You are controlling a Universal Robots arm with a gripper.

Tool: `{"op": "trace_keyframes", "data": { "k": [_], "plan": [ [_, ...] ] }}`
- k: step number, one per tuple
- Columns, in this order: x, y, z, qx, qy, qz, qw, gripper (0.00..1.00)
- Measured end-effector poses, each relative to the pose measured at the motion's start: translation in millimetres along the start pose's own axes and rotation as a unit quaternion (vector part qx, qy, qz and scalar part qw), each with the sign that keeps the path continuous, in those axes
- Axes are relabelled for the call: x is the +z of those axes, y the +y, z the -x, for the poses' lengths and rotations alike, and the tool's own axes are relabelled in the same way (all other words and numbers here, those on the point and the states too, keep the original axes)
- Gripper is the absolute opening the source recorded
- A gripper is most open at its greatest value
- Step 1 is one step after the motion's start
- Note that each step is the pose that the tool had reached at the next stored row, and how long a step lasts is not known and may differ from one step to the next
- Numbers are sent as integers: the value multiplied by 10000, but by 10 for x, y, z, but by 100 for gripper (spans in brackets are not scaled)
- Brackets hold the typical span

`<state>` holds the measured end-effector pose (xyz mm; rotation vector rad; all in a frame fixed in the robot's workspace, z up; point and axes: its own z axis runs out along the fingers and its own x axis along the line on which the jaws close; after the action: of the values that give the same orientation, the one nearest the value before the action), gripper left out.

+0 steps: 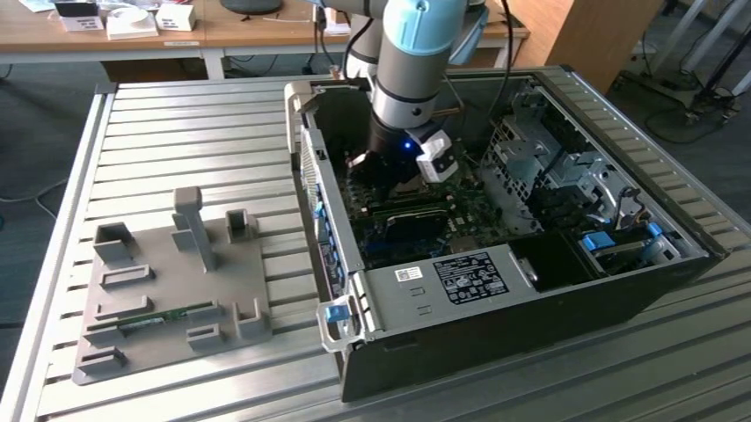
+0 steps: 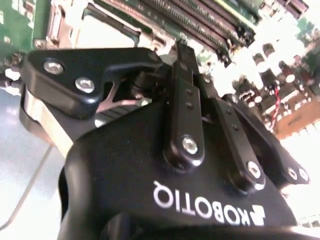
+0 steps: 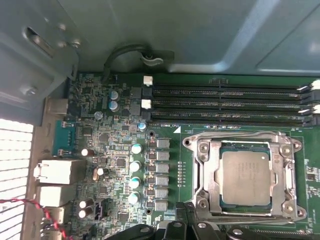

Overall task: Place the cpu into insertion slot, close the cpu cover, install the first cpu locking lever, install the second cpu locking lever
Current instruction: 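Install the second cpu locking lever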

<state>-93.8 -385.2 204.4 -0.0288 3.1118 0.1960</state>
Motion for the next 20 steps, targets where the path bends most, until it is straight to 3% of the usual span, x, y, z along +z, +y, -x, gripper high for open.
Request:
{"op": "trace_keyframes", "data": {
  "k": [14, 20],
  "plan": [
    [-340, 43, 8, 0, 1, -1, 10000, 11],
    [-348, 44, 10, -1, 1, 0, 10000, 11]
  ]
}}
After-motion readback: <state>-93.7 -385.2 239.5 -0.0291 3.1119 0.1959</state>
